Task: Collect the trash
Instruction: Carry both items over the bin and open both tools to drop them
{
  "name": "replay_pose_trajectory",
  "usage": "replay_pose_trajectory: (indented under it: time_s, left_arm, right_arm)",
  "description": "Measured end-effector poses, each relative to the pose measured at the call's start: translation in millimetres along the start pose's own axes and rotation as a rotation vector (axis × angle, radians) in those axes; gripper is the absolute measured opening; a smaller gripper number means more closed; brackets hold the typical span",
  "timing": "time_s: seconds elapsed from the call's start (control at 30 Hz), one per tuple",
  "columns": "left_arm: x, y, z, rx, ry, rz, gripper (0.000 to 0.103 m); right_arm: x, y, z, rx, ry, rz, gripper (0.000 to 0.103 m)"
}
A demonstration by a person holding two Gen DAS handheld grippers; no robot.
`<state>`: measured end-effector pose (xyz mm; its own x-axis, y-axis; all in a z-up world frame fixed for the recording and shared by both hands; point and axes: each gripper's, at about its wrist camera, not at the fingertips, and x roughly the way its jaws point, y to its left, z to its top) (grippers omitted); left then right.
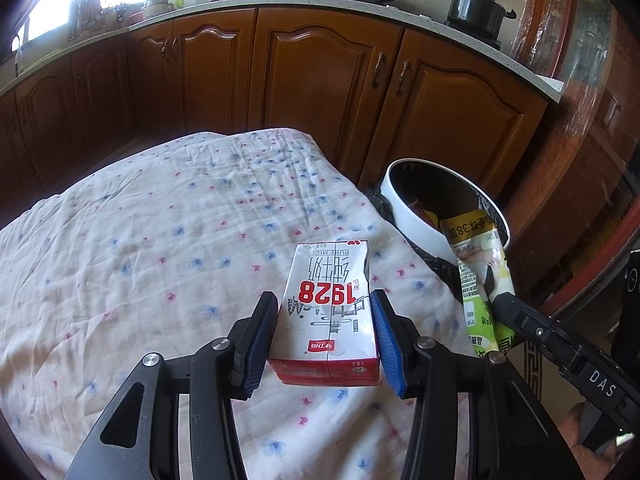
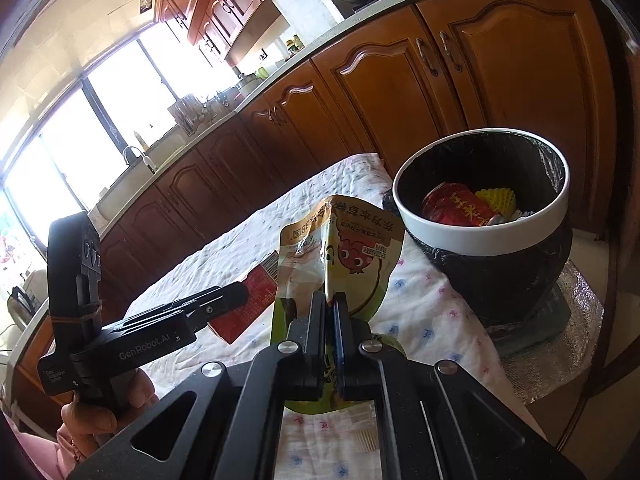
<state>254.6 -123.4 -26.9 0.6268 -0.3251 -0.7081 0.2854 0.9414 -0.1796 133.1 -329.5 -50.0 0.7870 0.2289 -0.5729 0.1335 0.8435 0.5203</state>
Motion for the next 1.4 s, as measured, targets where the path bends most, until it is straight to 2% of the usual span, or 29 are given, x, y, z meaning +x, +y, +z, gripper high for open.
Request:
replay_pose_trajectory:
  time_s: [0.2,0.4,0.7,0.9,1.13,1.4]
  left_arm:
    - [0,-19,16,0.041,-0.018,-0.029,0.046]
    - [4,-40,33,0.077,-0.049,-0.055,0.046]
    - [36,-69,59,0.128,-0.044,-0.066,0.046]
    - [60,-89,75,0.172,-0.034,-0.058,0.046]
    - [96,-102,88,0.191,0.017,-0.045,0.046]
    - [130,-108,105,0.19,0.07,-0.045,0.046]
  right_arm:
    - [-21,-15,13,0.011,-0.053,-0.031,0.003]
    - [-34,-35,29,0.019,-0.099,-0.099,0.003]
    - [-35,-58,62,0.03,-0.15,-0.148,0.003]
    - [-24,-69,80,0.022,-0.136,-0.176,0.003]
    - [-8,-80,93,0.024,-0.096,-0.214,0.003]
    - [18,-99,106,0.039,-0.018,-0.24,0.003]
